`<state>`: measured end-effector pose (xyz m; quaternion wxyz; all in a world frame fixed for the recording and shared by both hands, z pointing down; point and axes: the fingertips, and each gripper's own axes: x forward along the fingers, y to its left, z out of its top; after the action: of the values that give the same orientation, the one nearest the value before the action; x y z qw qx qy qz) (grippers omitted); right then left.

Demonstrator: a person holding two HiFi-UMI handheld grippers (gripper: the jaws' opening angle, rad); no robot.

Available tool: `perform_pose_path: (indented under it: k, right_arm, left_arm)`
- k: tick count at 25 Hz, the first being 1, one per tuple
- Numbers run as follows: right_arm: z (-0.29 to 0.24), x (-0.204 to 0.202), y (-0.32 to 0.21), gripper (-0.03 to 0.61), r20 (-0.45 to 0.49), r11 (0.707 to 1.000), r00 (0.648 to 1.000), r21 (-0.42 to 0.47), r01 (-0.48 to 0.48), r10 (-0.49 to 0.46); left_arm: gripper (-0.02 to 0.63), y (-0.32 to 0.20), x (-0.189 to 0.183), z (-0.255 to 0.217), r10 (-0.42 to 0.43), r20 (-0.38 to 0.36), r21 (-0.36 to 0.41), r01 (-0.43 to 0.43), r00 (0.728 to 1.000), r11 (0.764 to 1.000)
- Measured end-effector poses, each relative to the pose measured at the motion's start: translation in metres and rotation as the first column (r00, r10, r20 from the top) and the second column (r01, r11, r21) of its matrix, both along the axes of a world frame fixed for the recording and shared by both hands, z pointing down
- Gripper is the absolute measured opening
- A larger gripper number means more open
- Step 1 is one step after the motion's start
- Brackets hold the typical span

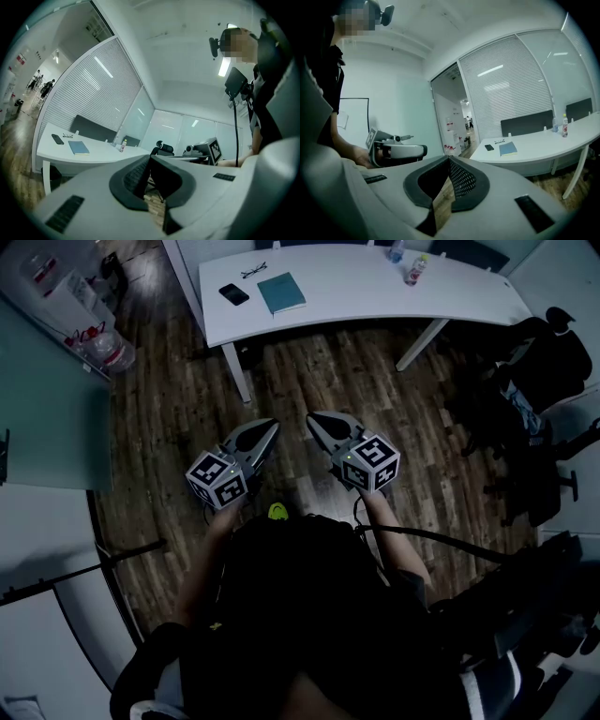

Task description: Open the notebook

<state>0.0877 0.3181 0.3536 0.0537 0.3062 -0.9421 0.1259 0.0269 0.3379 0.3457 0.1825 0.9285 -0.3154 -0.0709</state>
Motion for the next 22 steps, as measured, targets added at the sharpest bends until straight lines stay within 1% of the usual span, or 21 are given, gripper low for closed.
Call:
perform_pose_path:
  k: [5,14,22]
  right_arm:
    - [0.003,-0.007,-0.005,0.012,-0.02,1.0,1.0,-0.004,-0.013,0.013]
    - [0.01,-0.025,-0.011,0.012,-0.028,0.999,0.999,-0.014,-0.034,0.033]
    - [0.012,-0.037,-0.019,0.012,-0.037,0.999,0.998,-0.022,-0.043,0.042]
  left_arm:
    - [0.017,-0.003,-0.004,0.002,0.017,-0.013,-0.01,-0.017,1.0,1.0]
    - [0.017,-0.01,-0.018,0.006,0.057,-0.027,-0.013,-0.057,0.998,0.998]
    - [0.017,-0.016,-0.034,0.011,0.055,-0.032,-0.024,-0.056,0.998,0.998]
